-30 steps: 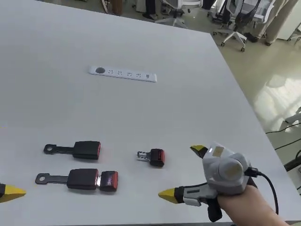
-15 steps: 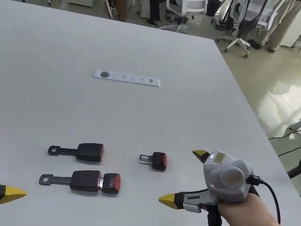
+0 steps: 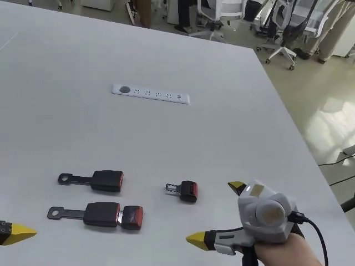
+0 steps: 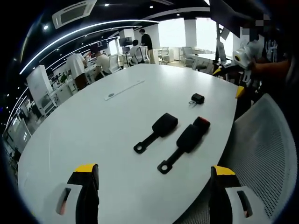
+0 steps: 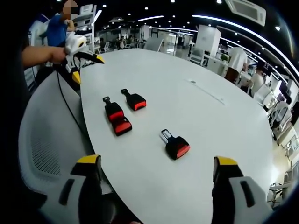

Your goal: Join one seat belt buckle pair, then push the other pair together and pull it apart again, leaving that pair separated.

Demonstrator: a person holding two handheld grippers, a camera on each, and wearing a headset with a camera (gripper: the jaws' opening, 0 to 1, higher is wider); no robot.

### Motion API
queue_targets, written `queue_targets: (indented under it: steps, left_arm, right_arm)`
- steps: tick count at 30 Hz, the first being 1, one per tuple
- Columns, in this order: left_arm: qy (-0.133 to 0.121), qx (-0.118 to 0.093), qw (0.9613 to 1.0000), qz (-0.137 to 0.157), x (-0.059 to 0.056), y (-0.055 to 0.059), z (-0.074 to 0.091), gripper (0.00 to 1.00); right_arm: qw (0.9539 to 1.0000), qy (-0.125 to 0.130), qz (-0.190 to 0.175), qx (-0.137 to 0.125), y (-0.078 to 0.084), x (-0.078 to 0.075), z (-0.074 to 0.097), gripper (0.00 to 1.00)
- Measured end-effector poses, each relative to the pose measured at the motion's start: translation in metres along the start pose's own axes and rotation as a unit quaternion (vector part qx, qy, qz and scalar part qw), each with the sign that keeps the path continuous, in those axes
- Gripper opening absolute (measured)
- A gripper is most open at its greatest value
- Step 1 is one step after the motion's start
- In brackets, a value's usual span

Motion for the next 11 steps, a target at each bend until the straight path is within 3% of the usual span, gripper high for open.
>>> queue_targets:
  steps: [11]
  left_arm:
    - [0.003, 0.0, 1.0, 0.006, -0.001, 0.0029, -0.0035, 1.0]
  right_arm:
    - [0.9999, 0.002, -0.011, -0.003, -0.0001, -0.003, -0.0007, 1.0]
Point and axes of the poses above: the centre of the closed fingertips' face, and the gripper's own axes: z roughly backward along the fingers, x roughly to its left, y roughly out of its underside, the point moved 3 cm from there along z, roughly backward along the fingers, and after that the axes turned 1 degree about -x, right-handed, at the moved point
